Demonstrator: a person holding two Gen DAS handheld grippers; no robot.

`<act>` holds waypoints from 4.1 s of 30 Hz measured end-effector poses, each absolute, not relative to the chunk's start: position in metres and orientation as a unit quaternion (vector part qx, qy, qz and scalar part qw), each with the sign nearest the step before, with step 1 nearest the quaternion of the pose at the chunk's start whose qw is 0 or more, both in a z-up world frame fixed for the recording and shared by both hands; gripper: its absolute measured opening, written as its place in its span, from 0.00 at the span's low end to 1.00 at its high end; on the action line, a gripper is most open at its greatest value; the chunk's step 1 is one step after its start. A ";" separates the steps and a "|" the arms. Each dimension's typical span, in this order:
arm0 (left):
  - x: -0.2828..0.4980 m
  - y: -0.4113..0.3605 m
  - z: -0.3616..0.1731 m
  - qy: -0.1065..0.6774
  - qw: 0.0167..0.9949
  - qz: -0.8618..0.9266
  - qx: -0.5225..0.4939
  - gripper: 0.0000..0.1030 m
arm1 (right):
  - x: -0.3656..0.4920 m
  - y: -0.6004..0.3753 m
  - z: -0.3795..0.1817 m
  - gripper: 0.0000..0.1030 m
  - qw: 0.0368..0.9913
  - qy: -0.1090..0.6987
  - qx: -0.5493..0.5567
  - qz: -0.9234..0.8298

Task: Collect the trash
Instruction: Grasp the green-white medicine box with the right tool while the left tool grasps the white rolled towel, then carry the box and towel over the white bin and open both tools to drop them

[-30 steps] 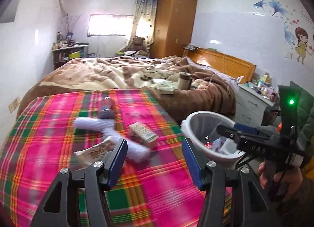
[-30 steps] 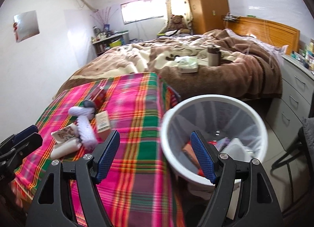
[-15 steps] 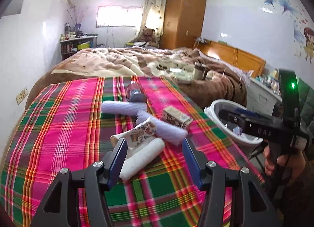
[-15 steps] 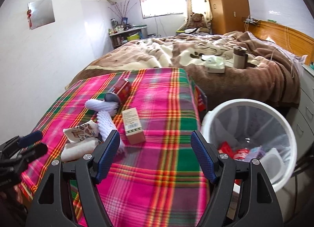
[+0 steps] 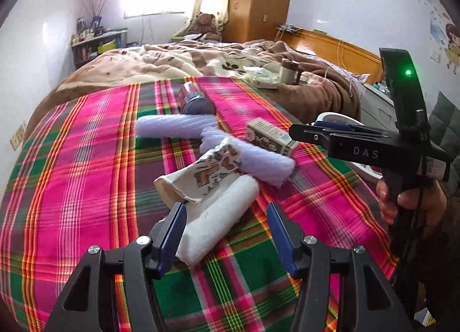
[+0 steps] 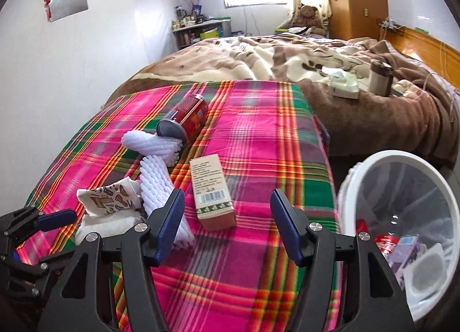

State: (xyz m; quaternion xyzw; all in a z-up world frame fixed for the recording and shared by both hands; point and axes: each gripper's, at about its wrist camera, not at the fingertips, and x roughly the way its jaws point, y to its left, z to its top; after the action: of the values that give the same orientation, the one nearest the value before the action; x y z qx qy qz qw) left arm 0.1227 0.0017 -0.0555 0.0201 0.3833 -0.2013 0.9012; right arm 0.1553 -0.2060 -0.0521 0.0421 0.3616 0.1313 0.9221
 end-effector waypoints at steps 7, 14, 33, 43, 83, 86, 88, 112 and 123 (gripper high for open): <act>0.134 0.003 -0.070 0.406 0.893 -0.193 0.024 0.56 | 0.170 -0.191 -0.061 0.51 0.911 0.389 0.015 0.139; 0.130 -0.006 -0.072 0.417 0.886 -0.199 0.033 0.56 | 0.177 -0.190 -0.070 0.35 0.900 0.413 0.010 0.138; 0.161 -0.008 -0.081 0.442 0.873 -0.189 0.080 0.64 | 0.179 -0.199 -0.071 0.33 0.899 0.413 0.035 0.139; 0.155 -0.011 -0.080 0.436 0.881 -0.175 0.057 0.48 | 0.172 -0.199 -0.068 0.33 0.904 0.404 0.028 0.136; 0.109 -0.050 -0.002 0.335 0.920 -0.202 0.021 0.19 | 0.099 -0.268 -0.008 0.33 0.944 0.300 0.110 0.089; 0.107 -0.061 0.007 0.324 0.921 -0.213 0.020 0.19 | 0.090 -0.279 -0.002 0.33 0.947 0.290 0.112 0.077; 0.106 -0.069 0.013 0.318 0.922 -0.220 0.019 0.19 | 0.085 -0.287 0.001 0.33 0.950 0.283 0.115 0.067; 0.116 -0.202 0.027 0.305 0.901 -0.304 0.050 0.19 | 0.059 -0.379 -0.002 0.33 0.949 0.284 0.128 -0.050; 0.126 -0.239 0.009 0.319 0.895 -0.308 0.055 0.19 | 0.069 -0.398 -0.021 0.33 0.938 0.316 0.125 -0.068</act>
State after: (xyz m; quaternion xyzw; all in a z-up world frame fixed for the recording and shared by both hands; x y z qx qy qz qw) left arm 0.1260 -0.2390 0.0092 0.0550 0.3191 -0.3077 0.8947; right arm 0.0690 -0.3976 -0.0208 0.1245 0.3159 -0.0684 0.9381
